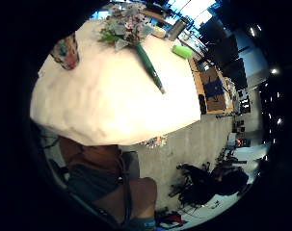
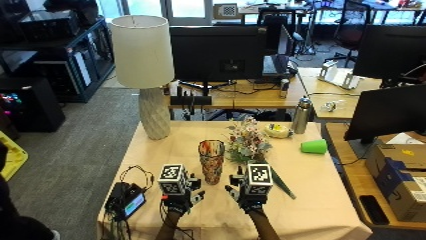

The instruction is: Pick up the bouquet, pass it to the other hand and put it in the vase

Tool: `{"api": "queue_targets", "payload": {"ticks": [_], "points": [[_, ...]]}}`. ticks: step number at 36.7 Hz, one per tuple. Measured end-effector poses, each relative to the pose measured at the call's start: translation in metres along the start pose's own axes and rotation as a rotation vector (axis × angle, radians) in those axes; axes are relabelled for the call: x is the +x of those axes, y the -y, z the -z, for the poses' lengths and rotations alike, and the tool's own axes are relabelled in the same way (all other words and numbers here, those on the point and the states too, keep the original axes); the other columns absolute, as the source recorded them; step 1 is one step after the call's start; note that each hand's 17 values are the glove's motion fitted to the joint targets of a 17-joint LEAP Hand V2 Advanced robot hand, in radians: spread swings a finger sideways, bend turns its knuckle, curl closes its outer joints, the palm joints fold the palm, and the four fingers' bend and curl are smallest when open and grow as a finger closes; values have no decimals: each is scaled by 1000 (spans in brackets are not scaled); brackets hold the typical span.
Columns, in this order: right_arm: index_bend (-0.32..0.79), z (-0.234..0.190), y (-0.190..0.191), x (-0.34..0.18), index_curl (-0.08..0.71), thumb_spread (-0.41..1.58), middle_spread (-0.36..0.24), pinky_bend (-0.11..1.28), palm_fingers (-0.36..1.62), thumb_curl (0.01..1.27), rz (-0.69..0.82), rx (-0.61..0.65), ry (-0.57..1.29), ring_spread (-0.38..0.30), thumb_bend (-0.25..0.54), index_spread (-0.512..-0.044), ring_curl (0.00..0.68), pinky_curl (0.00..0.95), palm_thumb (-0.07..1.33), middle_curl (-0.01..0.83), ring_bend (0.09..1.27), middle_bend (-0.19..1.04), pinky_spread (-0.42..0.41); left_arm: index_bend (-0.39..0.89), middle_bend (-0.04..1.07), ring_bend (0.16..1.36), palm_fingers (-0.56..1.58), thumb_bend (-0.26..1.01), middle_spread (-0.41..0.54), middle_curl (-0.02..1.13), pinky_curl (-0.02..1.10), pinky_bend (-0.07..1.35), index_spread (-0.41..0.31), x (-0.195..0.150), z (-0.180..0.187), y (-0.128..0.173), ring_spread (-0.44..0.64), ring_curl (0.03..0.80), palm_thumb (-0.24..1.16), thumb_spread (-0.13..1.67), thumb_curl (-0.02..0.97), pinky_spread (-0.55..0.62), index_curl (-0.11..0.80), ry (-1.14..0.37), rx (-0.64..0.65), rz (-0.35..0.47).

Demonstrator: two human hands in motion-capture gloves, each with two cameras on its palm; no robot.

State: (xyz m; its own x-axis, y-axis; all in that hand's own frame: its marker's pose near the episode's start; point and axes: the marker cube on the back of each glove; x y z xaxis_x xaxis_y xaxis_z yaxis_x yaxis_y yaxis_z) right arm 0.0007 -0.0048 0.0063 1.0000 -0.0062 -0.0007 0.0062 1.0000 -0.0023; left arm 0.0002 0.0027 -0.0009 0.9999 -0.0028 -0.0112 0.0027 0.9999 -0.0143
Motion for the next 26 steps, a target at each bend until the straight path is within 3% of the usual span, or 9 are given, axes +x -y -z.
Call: {"api": "queue_targets", "payload": {"ticks": [4,9,16,26], "points": [[165,-6,3,1,87,652,-6,349,267,75,4,-20,-5,94,145,-263,68,119,251,101,242,255,192,166,199,422,293,19,87,92,81,267,-60,0,0,-3,244,107,64,612,49,320,86,-10,-16,3],[157,-9,2,1,132,882,-10,366,233,109,-3,-29,-10,124,132,-328,103,169,267,146,245,255,244,164,194,453,266,2,110,140,123,272,-76,0,-2,-4,321,144,67,817,84,412,133,-16,0,-7],[150,-8,4,4,168,1051,-9,373,207,148,2,-19,-8,146,101,-370,132,210,278,192,254,250,279,163,191,475,242,-15,131,183,161,273,-85,0,-2,-1,377,169,63,966,126,472,182,-6,10,-13],[135,2,-1,21,198,1136,-3,386,166,195,-8,-11,-38,159,51,-390,166,252,297,242,271,244,298,160,193,491,221,-19,141,229,201,271,-90,9,0,1,410,192,64,1049,172,506,231,14,24,-31]]}}
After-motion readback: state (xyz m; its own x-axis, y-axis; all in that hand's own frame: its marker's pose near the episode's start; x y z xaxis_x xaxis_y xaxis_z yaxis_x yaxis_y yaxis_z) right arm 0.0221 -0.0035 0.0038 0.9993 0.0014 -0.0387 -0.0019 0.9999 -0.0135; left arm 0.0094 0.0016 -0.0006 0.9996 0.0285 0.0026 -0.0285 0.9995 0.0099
